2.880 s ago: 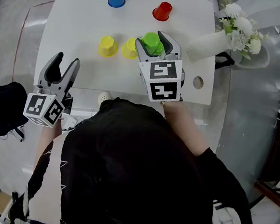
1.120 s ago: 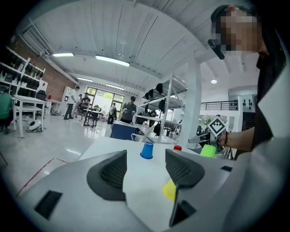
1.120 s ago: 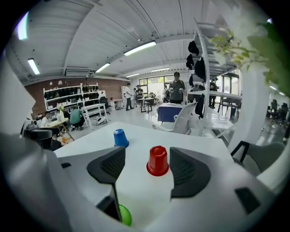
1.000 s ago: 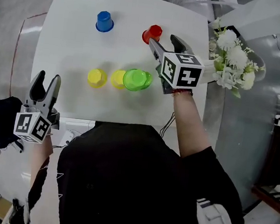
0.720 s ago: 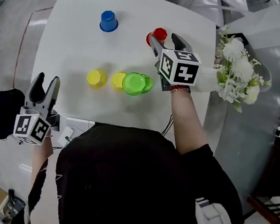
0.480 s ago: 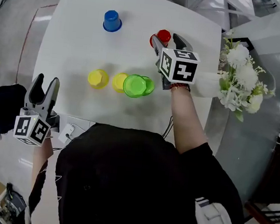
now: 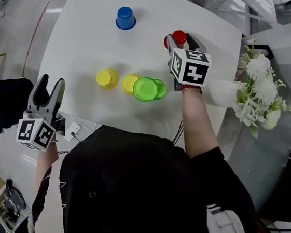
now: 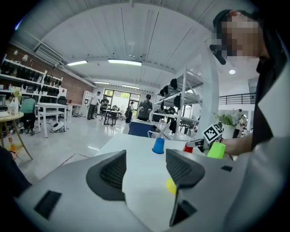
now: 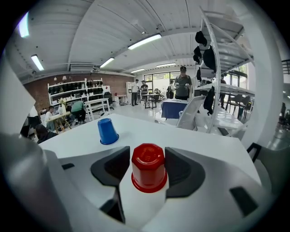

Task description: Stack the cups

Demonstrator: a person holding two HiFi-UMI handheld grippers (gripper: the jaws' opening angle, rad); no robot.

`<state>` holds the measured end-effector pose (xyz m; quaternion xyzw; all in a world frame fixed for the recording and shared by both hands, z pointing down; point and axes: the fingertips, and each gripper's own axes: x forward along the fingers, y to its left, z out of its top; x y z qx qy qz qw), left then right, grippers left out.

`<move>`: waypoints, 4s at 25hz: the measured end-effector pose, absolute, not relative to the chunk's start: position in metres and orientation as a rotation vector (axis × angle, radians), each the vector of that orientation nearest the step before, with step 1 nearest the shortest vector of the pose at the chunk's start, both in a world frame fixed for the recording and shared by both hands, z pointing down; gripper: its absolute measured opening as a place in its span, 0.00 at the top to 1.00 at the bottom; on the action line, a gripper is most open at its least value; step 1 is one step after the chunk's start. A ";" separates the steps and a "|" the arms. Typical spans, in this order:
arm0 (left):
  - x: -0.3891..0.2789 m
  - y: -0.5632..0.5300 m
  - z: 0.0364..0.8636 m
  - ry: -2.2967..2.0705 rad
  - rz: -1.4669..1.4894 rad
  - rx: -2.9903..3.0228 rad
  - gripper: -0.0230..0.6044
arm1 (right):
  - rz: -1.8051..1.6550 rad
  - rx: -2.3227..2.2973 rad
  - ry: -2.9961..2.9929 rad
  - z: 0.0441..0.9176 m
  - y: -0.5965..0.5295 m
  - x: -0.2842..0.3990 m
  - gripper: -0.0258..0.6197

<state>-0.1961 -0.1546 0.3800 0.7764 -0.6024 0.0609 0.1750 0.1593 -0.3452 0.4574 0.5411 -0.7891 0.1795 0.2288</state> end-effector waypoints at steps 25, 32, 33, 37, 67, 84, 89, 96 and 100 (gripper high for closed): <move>-0.179 -0.131 0.369 -1.717 0.070 2.233 0.51 | 0.374 1.525 -2.271 0.390 -0.320 0.154 0.62; -0.183 -0.145 0.356 -1.656 0.034 2.316 0.51 | 0.323 1.570 -2.299 0.351 -0.303 0.143 0.62; -0.183 -0.147 0.354 -1.637 0.034 2.333 0.51 | 0.319 1.584 -2.300 0.345 -0.300 0.142 0.62; -0.188 -0.158 0.347 -1.569 0.037 2.394 0.51 | 0.294 1.646 -2.295 0.320 -0.289 0.139 0.62; -0.198 -0.188 0.334 -1.157 -0.001 2.645 0.51 | 0.326 1.687 -2.326 0.276 -0.183 0.021 0.62; -0.200 -0.191 0.346 -1.122 0.014 2.646 0.51 | 0.382 1.572 -2.250 0.334 -0.166 -0.003 0.62; -0.204 -0.192 0.347 -1.126 0.013 2.640 0.51 | 0.402 1.553 -2.234 0.347 -0.163 -0.006 0.62; -0.202 -0.192 0.349 -1.117 0.021 2.643 0.51 | 0.408 1.542 -2.222 0.358 -0.163 -0.007 0.62; -0.204 -0.193 0.349 -1.119 0.023 2.643 0.51 | 0.412 1.544 -2.217 0.361 -0.164 -0.006 0.62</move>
